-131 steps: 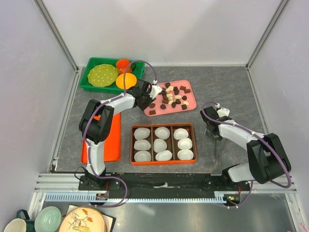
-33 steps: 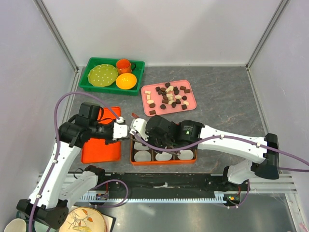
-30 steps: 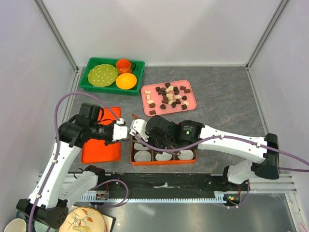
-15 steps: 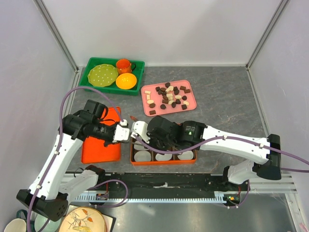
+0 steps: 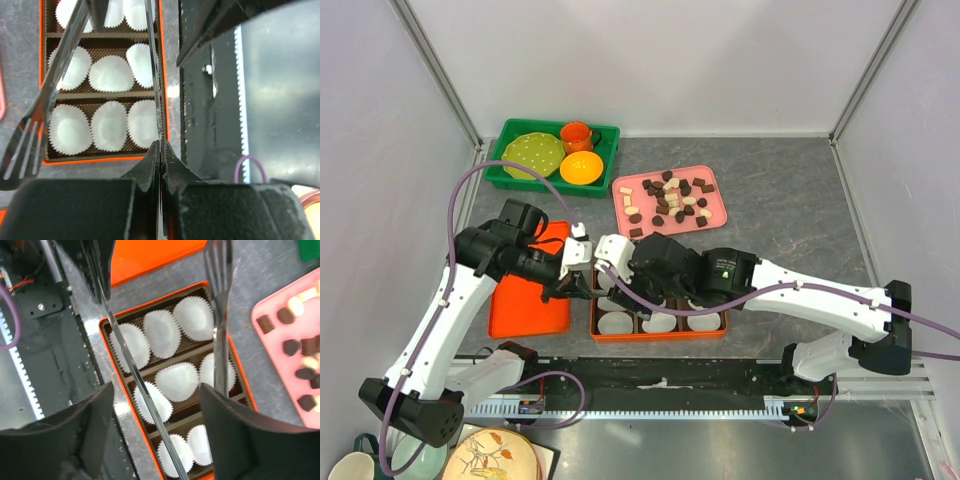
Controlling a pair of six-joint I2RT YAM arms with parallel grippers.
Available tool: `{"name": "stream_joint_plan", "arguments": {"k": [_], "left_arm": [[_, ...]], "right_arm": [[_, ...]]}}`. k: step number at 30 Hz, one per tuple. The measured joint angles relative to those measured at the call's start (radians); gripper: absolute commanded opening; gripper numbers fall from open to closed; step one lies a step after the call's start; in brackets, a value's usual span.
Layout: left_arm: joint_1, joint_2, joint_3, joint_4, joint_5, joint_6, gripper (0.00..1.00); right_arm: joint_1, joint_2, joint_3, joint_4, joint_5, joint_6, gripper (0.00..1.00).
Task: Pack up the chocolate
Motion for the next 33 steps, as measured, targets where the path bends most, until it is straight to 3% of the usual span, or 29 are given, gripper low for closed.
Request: {"name": "stream_joint_plan", "arguments": {"k": [3,10,17,24,29,33], "left_arm": [[0.0,0.008,0.0,0.019,0.013,-0.055,0.01],[0.0,-0.005,-0.009,0.157,0.014,-0.24,0.02],[0.002,-0.071,-0.07,0.471,0.012,-0.61,0.02],[0.097,-0.008,-0.02,0.798,0.07,-1.03,0.01],[0.134,-0.002,-0.008,0.952,0.113,-1.25,0.01],[0.167,-0.002,-0.003,1.053,0.146,-1.38,0.02]], "right_arm": [[-0.004,-0.002,0.029,0.01,0.036,-0.005,0.98],[-0.03,-0.081,0.114,0.071,0.108,-0.005,0.98],[-0.105,-0.352,0.017,0.21,0.162,0.133,0.98],[-0.192,-0.568,-0.229,0.381,0.057,0.25,0.98],[-0.298,-0.508,-0.299,0.462,-0.074,0.302,0.98],[-0.497,-0.437,-0.368,0.578,-0.272,0.385,0.98]]}}
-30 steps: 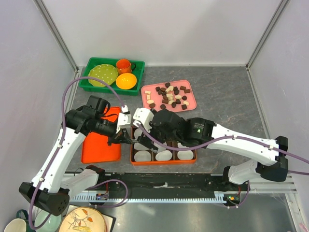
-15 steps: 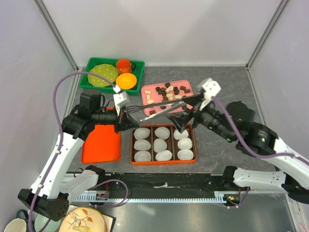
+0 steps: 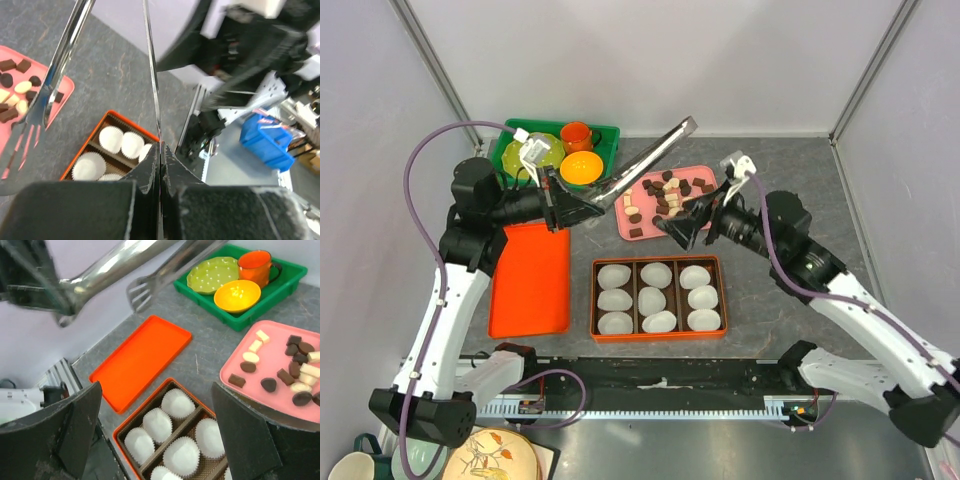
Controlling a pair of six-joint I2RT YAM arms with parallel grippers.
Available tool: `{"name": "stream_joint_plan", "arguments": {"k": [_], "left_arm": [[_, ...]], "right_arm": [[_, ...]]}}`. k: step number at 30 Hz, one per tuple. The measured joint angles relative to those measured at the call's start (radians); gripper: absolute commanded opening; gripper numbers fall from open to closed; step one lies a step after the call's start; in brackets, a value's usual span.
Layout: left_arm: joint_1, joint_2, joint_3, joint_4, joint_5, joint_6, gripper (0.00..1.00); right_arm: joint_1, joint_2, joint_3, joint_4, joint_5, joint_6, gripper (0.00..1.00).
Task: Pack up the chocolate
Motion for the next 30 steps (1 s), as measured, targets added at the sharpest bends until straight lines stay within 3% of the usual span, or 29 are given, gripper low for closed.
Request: {"name": "stream_joint_plan", "arguments": {"k": [3,6,11,15,22,30], "left_arm": [[0.039,0.002,0.0,0.049,0.023,-0.066,0.02],[0.066,0.009,0.0,0.069,0.048,-0.084,0.01],[0.077,0.021,-0.001,0.068,0.086,-0.083,0.02],[0.077,0.013,-0.006,0.066,0.101,-0.068,0.02],[0.077,-0.003,-0.024,0.058,0.103,-0.045,0.02],[0.077,-0.028,-0.064,0.058,0.104,-0.04,0.01]], "right_arm": [[-0.181,0.076,-0.051,0.192,-0.209,0.135,0.98],[-0.319,0.18,-0.109,0.525,-0.416,0.35,0.98],[-0.363,0.379,-0.098,0.982,-0.625,0.631,0.98],[-0.36,0.474,-0.066,1.186,-0.69,0.757,0.98],[-0.353,0.477,-0.034,1.202,-0.682,0.704,0.98],[-0.257,0.439,0.005,0.973,-0.597,0.472,0.98]]}}
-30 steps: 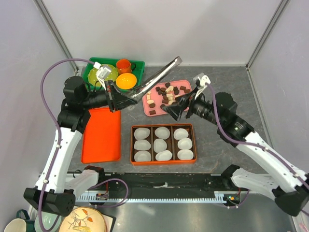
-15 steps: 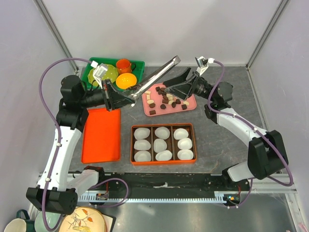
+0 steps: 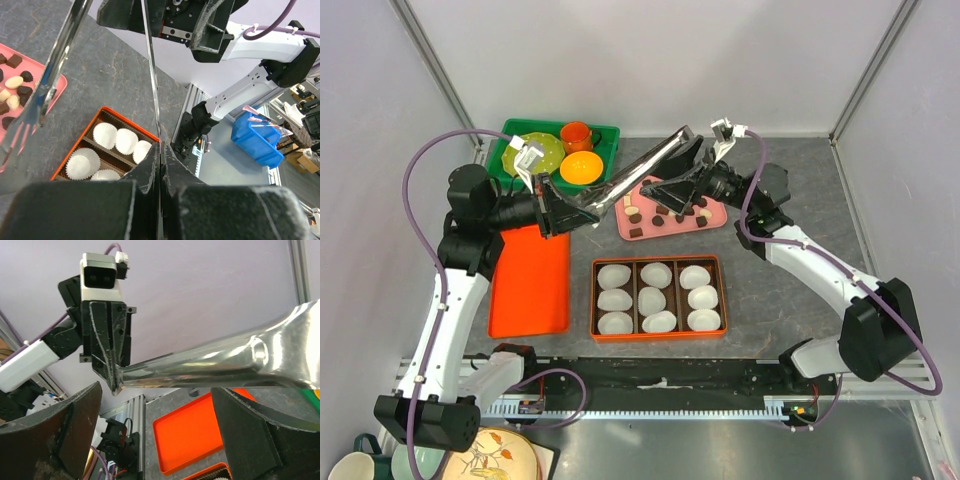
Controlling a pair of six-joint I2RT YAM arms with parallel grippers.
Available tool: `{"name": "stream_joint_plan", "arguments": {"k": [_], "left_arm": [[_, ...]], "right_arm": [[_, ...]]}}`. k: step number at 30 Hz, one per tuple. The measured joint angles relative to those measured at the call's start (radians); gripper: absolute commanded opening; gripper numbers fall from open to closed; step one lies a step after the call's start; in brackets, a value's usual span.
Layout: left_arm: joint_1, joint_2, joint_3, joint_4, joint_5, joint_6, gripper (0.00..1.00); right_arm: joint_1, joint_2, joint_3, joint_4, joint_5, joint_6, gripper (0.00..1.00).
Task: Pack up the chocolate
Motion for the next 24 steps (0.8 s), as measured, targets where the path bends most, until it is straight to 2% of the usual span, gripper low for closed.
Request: {"name": "stream_joint_plan", "arguments": {"k": [8,15,21,24], "left_arm": [[0.0,-0.028,-0.016,0.001,0.014,0.001,0.01],[0.0,-0.046,-0.039,0.0,0.031,0.02,0.01],[0.0,-0.046,-0.051,-0.005,0.036,0.046,0.01],[-0.001,-0.046,-0.051,-0.006,0.043,0.057,0.01]], "right_arm": [[0.006,-0.002,0.002,-0.086,0.058,-0.078,0.98],[0.006,0.002,0.002,-0.032,0.065,-0.039,0.97],[0.019,0.023,0.003,0.031,0.051,0.005,0.92],[0.036,0.03,0.003,0.036,0.044,0.011,0.85]]}}
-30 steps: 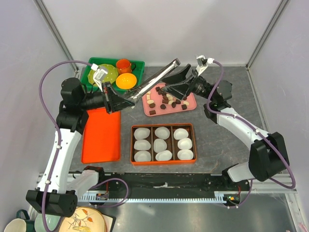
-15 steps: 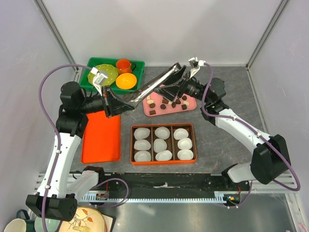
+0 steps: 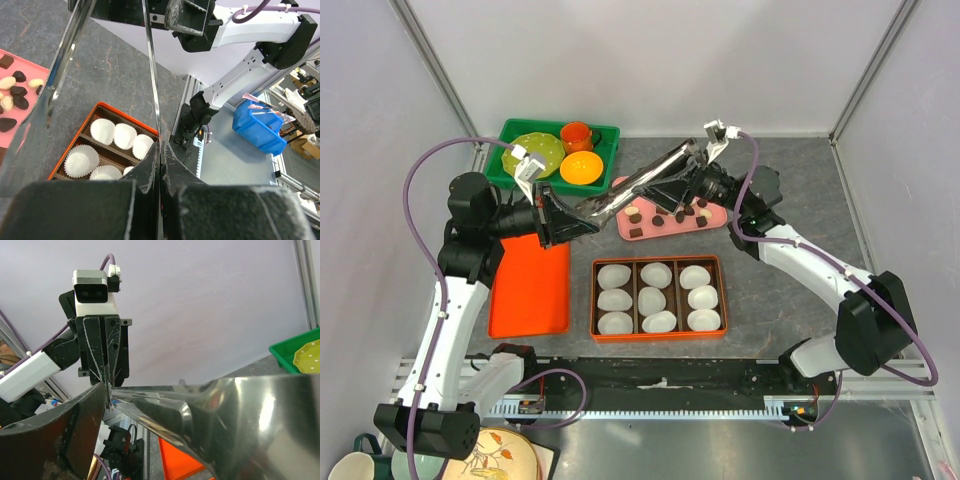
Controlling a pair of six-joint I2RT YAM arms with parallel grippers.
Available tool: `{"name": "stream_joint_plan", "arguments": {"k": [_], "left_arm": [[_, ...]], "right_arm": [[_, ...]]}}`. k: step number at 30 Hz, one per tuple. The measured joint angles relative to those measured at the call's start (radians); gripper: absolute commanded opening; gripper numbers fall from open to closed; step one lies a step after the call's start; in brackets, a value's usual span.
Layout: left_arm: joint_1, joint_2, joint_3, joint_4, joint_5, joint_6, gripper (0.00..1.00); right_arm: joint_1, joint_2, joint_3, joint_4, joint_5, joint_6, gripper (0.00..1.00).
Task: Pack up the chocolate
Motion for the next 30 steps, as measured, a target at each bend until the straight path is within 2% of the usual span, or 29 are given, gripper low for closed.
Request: {"name": "stream_joint_plan", "arguments": {"k": [5,9,15,22,25,26,27,28,30], "left_arm": [[0.0,0.0,0.0,-0.001,0.008,0.013,0.02],[0.002,0.0,-0.002,-0.018,0.008,0.022,0.02],[0.003,0.002,-0.01,-0.021,0.007,0.042,0.02],[0.0,0.002,-0.012,-0.024,0.009,0.07,0.04],[0.0,0.002,-0.012,-0.04,0.007,0.085,0.18],[0.0,0.002,-0.011,-0.051,0.005,0.092,0.31],[0.0,0.002,-0.01,-0.062,0.003,0.1,0.4],[0.0,0.002,-0.006,-0.085,0.001,0.11,0.54],[-0.002,0.003,0.013,-0.135,-0.008,0.139,0.69]], "right_arm": [[0.041,0.021,0.0,0.0,-0.001,-0.003,0.73],[0.056,0.039,0.0,0.016,-0.001,0.011,0.57],[0.068,0.037,0.0,0.073,-0.008,0.048,0.4],[0.076,0.021,-0.016,0.103,0.0,0.069,0.27],[0.077,0.013,-0.03,0.102,0.005,0.068,0.25],[0.077,0.008,-0.035,0.1,0.006,0.064,0.24],[0.079,0.004,-0.039,0.095,0.008,0.057,0.24],[0.08,-0.004,-0.042,0.08,0.012,0.043,0.24],[0.082,-0.023,-0.048,0.043,0.023,0.007,0.24]]}}
